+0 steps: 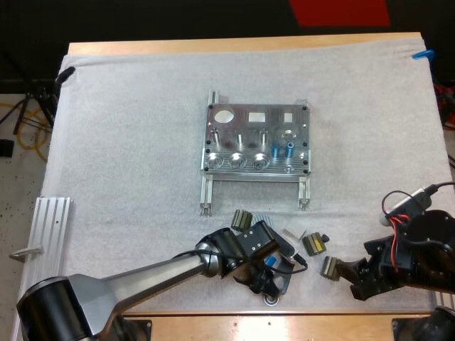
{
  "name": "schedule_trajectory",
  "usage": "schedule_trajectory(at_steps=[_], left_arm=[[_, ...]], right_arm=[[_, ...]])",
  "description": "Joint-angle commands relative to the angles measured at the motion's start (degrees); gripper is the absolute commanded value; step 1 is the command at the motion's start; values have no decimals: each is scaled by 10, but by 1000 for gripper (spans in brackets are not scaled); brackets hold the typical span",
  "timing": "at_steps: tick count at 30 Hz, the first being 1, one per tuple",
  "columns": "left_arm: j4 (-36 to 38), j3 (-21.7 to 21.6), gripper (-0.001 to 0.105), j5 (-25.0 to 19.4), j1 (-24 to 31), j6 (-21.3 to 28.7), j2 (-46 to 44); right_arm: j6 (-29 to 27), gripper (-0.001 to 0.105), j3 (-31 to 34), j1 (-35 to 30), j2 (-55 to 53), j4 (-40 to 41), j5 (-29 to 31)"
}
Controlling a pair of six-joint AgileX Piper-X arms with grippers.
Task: Load cells from left to right
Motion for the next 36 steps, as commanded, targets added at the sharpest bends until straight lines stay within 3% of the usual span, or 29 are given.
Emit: schedule_trajectory(at_steps=[1, 4, 6, 9, 16, 27, 30, 32, 36], left_arm=[[7, 2, 32, -3, -2, -3, 14], [10, 2, 8, -3, -2, 4, 14], [13, 2, 0, -3, -2, 15, 14], [22, 2, 0, -12, -2, 31, 10], [77, 2, 0, -90, -2, 120, -80], [144, 2, 0, -97, -2, 203, -295], [151, 2, 0, -85, -2, 237, -360], [152, 2, 0, -37, -2, 268, -413], [153, 2, 0, 13, -2, 274, -478]], right_arm=[[2, 64, -2, 1, -3, -4, -6], [2, 64, -2, 1, -3, -4, -6], [2, 64, -2, 1, -3, -4, -6], [2, 64, -2, 1, -3, -4, -6], [2, 64, -2, 1, -3, -4, -1], [2, 64, 0, 1, 5, -70, -3], [2, 64, 0, 1, 19, -81, -22], [2, 64, 0, 1, 41, -95, -76], [2, 64, 0, 1, 71, -156, -186]])
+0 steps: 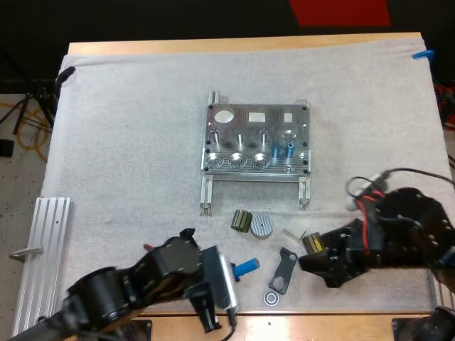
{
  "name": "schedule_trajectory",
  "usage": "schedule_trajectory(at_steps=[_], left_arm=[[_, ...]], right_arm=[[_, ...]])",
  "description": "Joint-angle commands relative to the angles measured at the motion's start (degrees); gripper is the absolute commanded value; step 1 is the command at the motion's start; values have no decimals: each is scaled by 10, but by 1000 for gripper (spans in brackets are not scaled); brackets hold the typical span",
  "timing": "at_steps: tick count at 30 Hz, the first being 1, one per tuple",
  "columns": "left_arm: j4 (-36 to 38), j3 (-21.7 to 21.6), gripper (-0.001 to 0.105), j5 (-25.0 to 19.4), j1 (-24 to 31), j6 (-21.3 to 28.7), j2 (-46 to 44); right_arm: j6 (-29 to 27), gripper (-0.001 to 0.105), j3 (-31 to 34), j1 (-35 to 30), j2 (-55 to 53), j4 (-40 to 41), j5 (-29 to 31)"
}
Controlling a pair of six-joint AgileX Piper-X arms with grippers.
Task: Load cells from left to right
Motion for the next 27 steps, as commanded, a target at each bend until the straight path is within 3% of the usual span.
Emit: schedule_trajectory(at_steps=[1, 9, 23, 27], left_arm=[[2, -3, 0, 23, -2, 4, -21], [11, -3, 0, 35, -2, -3, -56], [11, -3, 0, 34, -2, -5, -25], [11, -3, 0, 34, -2, -5, -17]], right_arm=[[0, 64, -3, 1, 13, -51, -70], [34, 64, -3, 4, 102, -134, -167], [91, 64, -3, 122, 193, -225, -154], [114, 51, -3, 140, 202, -234, -144]])
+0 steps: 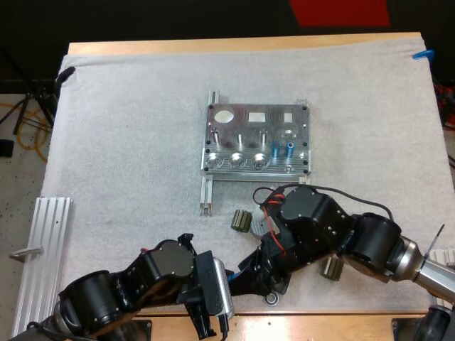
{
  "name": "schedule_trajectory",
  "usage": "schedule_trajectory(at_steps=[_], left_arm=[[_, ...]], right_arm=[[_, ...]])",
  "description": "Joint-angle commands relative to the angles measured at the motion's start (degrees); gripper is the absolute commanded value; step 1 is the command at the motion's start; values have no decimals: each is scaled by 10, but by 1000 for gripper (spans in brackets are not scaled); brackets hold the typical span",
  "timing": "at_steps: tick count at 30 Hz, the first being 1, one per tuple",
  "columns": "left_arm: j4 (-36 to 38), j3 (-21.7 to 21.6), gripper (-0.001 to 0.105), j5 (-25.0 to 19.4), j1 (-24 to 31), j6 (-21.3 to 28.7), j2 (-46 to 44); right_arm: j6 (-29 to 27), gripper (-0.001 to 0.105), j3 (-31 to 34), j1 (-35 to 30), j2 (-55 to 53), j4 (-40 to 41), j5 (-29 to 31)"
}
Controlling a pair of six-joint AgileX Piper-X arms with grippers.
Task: Load cells from left to right
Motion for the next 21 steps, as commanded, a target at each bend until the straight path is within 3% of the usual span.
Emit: schedule_trajectory(at_steps=[1, 7, 15, 21], left_arm=[[-6, -3, 0, 0, -2, -3, 1], [-6, -3, 0, 0, -2, -3, 1], [-6, -3, 0, -9, -2, -3, 1], [-6, -3, 1, -9, -2, -3, 1]], right_arm=[[3, 43, -3, 4, 1, -2, -3], [3, 12, -3, 4, 2, 3, -1], [1, 8, -3, 4, 2, 41, -2], [-11, 0, -3, 4, 2, 50, -2]])
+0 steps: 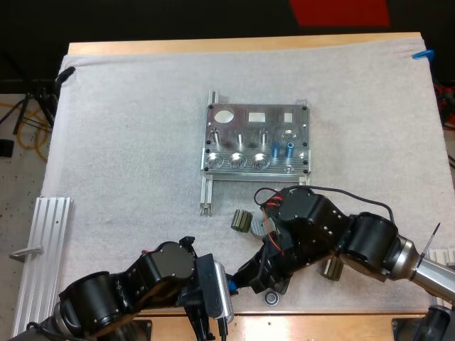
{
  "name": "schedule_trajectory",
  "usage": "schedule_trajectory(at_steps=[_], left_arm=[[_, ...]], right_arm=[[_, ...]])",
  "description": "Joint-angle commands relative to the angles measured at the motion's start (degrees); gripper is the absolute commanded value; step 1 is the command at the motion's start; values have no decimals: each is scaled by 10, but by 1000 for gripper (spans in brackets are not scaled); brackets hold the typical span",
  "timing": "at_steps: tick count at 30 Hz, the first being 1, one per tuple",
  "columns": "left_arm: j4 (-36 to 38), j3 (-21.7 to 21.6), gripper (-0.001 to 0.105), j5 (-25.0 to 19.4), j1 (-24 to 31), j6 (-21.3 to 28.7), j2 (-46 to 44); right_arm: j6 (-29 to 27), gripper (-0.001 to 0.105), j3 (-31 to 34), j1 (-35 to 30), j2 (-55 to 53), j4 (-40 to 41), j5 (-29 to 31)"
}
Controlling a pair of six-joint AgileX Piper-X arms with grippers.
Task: Load cells from left to right
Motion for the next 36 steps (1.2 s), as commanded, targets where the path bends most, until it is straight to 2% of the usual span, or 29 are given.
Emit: schedule_trajectory(at_steps=[1, 2, 5, 6, 7, 8, 10, 13, 17, 20, 22, 24, 28, 29, 32, 33, 36], left_arm=[[-10, -5, 4, -20, 1, -2, -2], [-10, -5, 6, -20, 1, -2, -2], [-7, -15, 24, -20, 1, -2, -4], [-4, -21, 34, -23, 1, -2, -4], [0, -25, 43, -36, 1, -2, -4], [1, -26, 46, -45, 1, -2, -4], [8, -28, 58, -85, 1, 0, -4], [13, -28, 61, -111, 1, 9, -4], [13, -28, 61, -115, 12, 13, -4], [13, -28, 61, -133, 49, 7, -4], [5, -28, 61, -133, 99, 2, -4], [-9, -28, 61, -110, 143, 2, -1], [-41, -28, 61, -15, 270, 7, 2], [-43, -28, 61, -8, 286, 9, 2], [-40, -29, 61, 51, 358, 33, 1], [-39, -29, 61, 72, 374, 43, 1], [-38, -29, 61, 96, 388, 63, 1]], right_arm=[[-8, 0, -3, 3, -3, 17, -25], [-8, 0, -3, 3, -3, 17, -25], [-8, 0, -3, 3, -3, 17, -25], [-9, 0, -6, 3, -3, 17, -25], [-13, 0, -9, 3, -3, 19, -20], [-15, 0, -10, 3, -3, 19, -14], [-39, 0, -24, 3, -3, 39, 34], [-67, 0, -47, 1, 0, 77, 85], [-89, 0, -72, 1, 10, 111, 137], [-99, 0, -93, -9, 28, 137, 171], [-102, 0, -113, -24, 46, 157, 191], [-105, 0, -134, -35, 62, 173, 210], [-114, 0, -191, -79, 111, 226, 248], [-117, 0, -201, -84, 119, 234, 252], [-144, 0, -255, -128, 163, 275, 292], [-154, 0, -274, -142, 180, 287, 304], [-174, 0, -317, -173, 217, 313, 321]])
